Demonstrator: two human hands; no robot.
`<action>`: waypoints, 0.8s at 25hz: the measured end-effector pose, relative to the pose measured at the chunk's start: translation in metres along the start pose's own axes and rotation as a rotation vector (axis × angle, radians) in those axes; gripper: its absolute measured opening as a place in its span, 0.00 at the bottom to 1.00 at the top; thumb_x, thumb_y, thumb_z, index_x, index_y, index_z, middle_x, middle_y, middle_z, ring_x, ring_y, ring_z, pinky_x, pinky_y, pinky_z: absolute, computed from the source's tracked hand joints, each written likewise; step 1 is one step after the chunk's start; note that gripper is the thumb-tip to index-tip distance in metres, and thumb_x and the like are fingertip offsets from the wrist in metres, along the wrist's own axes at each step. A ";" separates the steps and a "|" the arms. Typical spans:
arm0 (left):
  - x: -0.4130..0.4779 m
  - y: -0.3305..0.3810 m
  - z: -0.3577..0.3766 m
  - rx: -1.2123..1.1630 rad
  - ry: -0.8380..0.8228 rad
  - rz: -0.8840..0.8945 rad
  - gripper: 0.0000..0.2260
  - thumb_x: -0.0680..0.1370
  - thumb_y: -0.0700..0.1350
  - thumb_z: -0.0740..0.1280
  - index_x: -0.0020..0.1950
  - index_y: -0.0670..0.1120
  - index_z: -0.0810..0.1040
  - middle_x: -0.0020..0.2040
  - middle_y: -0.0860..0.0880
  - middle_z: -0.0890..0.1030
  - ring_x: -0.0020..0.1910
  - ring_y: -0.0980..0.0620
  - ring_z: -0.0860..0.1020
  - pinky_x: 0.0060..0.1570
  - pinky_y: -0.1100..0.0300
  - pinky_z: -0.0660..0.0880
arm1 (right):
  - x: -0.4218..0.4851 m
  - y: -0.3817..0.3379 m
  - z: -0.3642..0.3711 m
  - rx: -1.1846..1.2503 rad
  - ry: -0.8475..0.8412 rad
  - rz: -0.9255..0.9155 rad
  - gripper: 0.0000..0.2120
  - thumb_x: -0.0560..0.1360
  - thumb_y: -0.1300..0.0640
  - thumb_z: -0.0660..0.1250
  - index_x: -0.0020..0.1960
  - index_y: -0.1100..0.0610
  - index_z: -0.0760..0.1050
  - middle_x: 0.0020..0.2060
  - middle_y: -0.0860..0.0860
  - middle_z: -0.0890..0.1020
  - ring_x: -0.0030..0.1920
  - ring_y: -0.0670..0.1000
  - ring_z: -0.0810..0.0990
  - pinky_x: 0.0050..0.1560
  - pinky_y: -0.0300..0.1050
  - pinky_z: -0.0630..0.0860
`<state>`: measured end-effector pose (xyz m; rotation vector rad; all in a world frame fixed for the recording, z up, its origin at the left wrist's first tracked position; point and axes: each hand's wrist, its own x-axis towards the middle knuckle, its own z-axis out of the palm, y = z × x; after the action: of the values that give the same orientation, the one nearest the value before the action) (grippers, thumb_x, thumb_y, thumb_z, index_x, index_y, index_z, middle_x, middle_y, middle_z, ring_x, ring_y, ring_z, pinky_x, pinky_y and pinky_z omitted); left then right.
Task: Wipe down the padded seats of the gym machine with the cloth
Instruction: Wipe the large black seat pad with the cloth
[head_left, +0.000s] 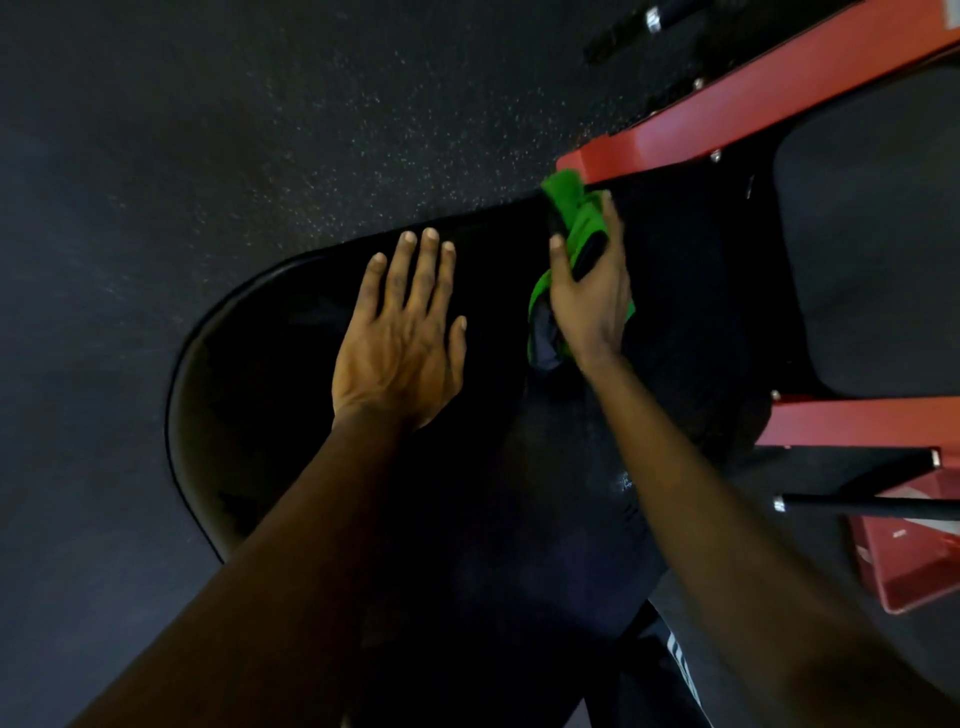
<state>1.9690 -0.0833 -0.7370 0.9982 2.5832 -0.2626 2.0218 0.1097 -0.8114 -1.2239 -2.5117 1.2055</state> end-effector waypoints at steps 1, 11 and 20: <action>0.000 0.000 0.000 -0.004 -0.002 0.000 0.31 0.84 0.55 0.46 0.83 0.41 0.45 0.83 0.41 0.48 0.83 0.43 0.46 0.80 0.45 0.46 | -0.029 -0.006 -0.003 0.015 -0.049 -0.080 0.33 0.80 0.52 0.68 0.81 0.58 0.60 0.79 0.52 0.64 0.77 0.49 0.66 0.75 0.41 0.65; 0.001 -0.001 -0.002 -0.007 -0.019 0.005 0.31 0.84 0.55 0.43 0.83 0.40 0.43 0.83 0.41 0.45 0.83 0.43 0.44 0.80 0.45 0.45 | -0.024 0.013 0.006 -0.091 -0.120 -0.154 0.28 0.82 0.49 0.62 0.79 0.56 0.63 0.81 0.54 0.59 0.79 0.52 0.63 0.75 0.47 0.65; 0.001 -0.001 0.001 -0.024 -0.014 0.002 0.30 0.84 0.54 0.43 0.83 0.40 0.43 0.83 0.41 0.45 0.82 0.43 0.43 0.80 0.45 0.44 | -0.132 -0.015 0.002 -0.014 -0.083 -0.102 0.27 0.81 0.54 0.67 0.78 0.57 0.65 0.80 0.50 0.63 0.79 0.48 0.64 0.75 0.41 0.65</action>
<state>1.9682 -0.0835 -0.7378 0.9867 2.5665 -0.2361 2.1002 0.0108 -0.7707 -1.0553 -2.6102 1.2418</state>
